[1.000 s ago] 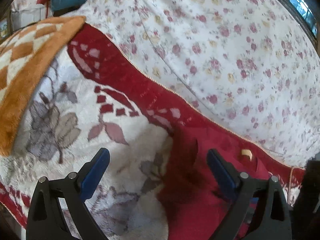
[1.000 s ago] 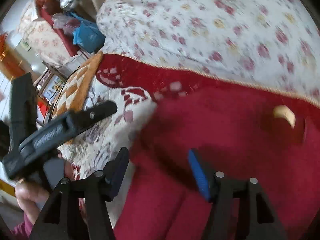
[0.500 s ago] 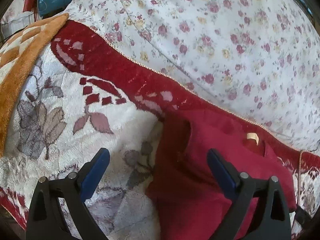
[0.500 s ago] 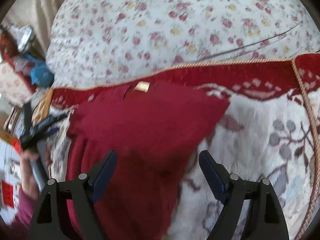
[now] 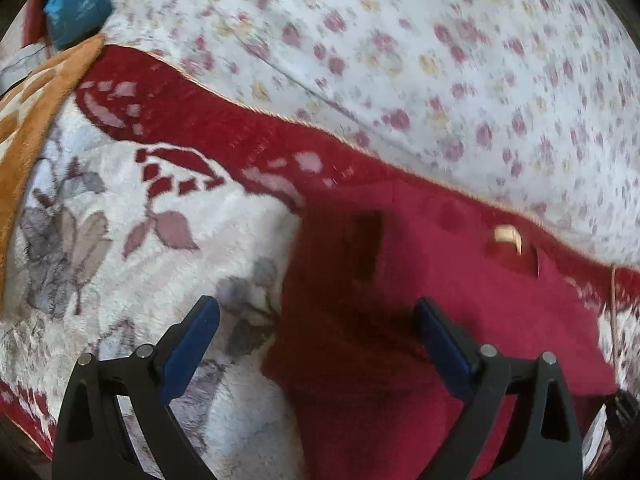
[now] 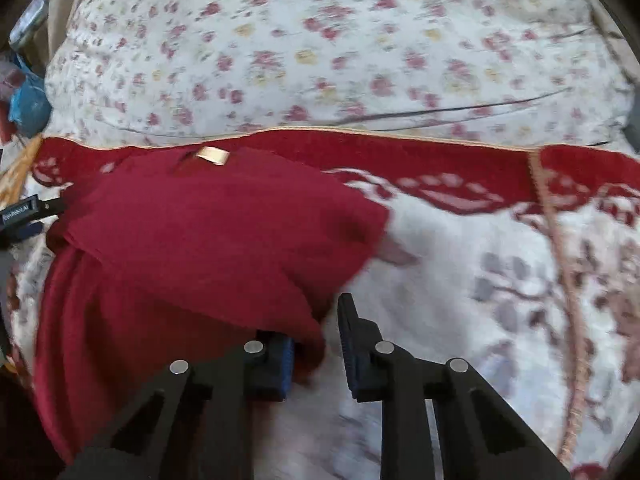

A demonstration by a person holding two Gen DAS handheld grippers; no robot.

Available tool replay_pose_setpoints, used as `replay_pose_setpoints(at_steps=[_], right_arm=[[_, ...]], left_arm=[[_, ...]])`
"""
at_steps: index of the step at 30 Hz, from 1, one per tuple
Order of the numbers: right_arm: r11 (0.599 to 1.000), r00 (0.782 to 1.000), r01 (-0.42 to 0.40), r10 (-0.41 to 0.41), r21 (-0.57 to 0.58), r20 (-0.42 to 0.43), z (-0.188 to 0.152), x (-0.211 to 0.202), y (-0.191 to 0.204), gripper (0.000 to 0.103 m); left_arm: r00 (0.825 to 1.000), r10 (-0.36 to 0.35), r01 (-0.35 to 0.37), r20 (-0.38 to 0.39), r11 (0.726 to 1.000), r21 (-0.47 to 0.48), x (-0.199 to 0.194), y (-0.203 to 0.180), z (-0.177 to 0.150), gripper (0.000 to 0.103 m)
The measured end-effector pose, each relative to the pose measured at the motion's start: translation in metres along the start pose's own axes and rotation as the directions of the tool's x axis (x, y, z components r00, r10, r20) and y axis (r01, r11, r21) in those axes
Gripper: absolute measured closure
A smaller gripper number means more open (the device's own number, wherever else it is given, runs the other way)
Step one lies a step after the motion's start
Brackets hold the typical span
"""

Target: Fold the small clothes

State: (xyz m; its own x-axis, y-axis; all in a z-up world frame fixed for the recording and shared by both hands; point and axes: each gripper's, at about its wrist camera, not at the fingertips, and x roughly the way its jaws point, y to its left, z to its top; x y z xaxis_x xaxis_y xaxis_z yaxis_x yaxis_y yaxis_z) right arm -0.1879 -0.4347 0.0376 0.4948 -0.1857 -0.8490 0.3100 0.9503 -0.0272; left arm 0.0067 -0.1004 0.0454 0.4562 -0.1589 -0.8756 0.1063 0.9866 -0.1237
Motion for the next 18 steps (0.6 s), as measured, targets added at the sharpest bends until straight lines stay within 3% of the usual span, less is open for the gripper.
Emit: replay_pose_setpoints(at_steps=[2, 3, 5, 8, 11, 13, 15, 16, 18], right_arm=[[0.999, 0.997, -0.034, 0.034, 0.007, -0.068, -0.008, 0.010, -0.006, 0.073], [0.998, 0.996, -0.053, 0.054, 0.017, -0.067, -0.011, 0.008, -0.008, 0.069], [0.996, 0.995, -0.079, 0.082, 0.044, -0.062, -0.012, -0.007, -0.016, 0.045], [0.992, 0.995, -0.102, 0.103, 0.071, -0.015, -0.006, -0.034, -0.026, 0.035], [0.982, 0.989, -0.142, 0.136, 0.124, 0.055, 0.009, -0.048, -0.029, 0.033], [0.981, 0.987, -0.156, 0.149, 0.117, 0.067, 0.022, -0.037, -0.018, 0.033], [0.989, 0.990, -0.137, 0.136, 0.063, 0.023, 0.030, -0.015, 0.003, 0.040], [0.991, 0.992, -0.129, 0.129, 0.031, -0.001, 0.032, -0.006, 0.010, 0.052], [0.996, 0.998, -0.027, 0.022, -0.082, -0.054, 0.027, 0.021, 0.029, 0.059]], left_arm=[[1.000, 0.010, -0.010, -0.004, 1.000, 0.027, 0.002, -0.008, -0.003, 0.006], [1.000, 0.014, -0.014, 0.003, 0.999, 0.037, 0.001, -0.010, -0.004, 0.006], [1.000, 0.017, -0.018, 0.017, 0.999, 0.043, -0.004, -0.011, -0.005, 0.006], [0.999, 0.020, -0.021, 0.042, 1.000, 0.014, -0.013, -0.003, -0.004, 0.006], [0.998, -0.003, 0.005, 0.055, 1.000, -0.025, -0.017, 0.003, -0.001, 0.006], [0.999, -0.005, 0.006, 0.050, 1.000, -0.016, -0.014, 0.000, -0.001, 0.006], [0.999, 0.015, -0.015, 0.035, 1.000, 0.011, -0.009, -0.005, -0.003, 0.006], [0.999, 0.023, -0.023, 0.025, 0.999, 0.024, -0.006, -0.007, -0.004, 0.006], [0.999, 0.045, -0.045, 0.004, 0.997, 0.063, 0.001, -0.011, -0.007, 0.006]])
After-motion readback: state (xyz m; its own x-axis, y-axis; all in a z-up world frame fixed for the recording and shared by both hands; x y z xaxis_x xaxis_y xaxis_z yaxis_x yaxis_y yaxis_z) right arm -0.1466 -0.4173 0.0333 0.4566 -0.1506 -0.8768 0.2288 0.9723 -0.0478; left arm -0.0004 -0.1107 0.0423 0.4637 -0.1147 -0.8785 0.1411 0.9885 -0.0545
